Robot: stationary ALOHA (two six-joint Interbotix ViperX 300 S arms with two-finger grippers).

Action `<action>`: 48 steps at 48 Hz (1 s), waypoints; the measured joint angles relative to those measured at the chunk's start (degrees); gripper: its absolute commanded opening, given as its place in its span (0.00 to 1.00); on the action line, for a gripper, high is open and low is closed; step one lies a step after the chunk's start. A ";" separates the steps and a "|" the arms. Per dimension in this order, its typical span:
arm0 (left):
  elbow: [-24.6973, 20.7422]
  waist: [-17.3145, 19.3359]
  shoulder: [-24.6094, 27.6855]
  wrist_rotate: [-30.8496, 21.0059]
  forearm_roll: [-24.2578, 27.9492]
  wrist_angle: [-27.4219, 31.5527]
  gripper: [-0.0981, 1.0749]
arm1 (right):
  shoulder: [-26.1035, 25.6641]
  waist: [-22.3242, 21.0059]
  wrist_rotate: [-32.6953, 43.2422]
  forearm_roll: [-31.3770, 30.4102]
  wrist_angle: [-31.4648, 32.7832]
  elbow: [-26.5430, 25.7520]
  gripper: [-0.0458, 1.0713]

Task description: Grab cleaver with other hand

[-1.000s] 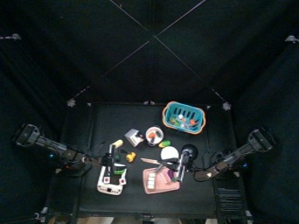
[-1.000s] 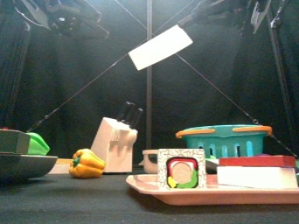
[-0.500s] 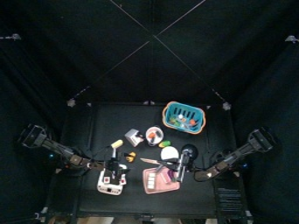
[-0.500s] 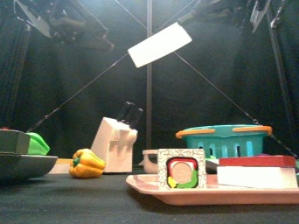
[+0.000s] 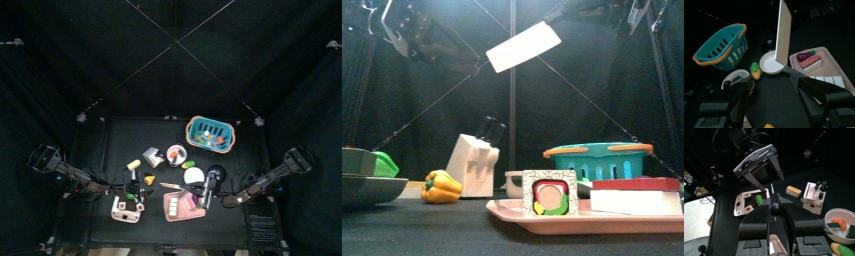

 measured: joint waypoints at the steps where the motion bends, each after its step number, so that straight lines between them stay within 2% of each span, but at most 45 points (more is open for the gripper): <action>1: -0.09 0.00 0.00 -0.09 0.00 0.00 0.90 | 0.00 -0.09 0.00 0.00 0.00 0.00 0.43; 30: -2.29 -0.18 -0.09 -1.85 1.41 -1.05 0.90 | -0.18 -0.18 0.00 -1.41 -0.44 -0.26 0.43; 40: -3.60 0.35 -1.49 -6.68 -2.72 -1.49 0.90 | -0.18 -0.18 0.00 -1.41 -0.53 -0.26 0.43; 48: -5.27 2.81 -6.24 -9.23 -8.70 -4.48 0.90 | -0.26 -0.62 0.00 -0.79 -0.53 -0.44 0.43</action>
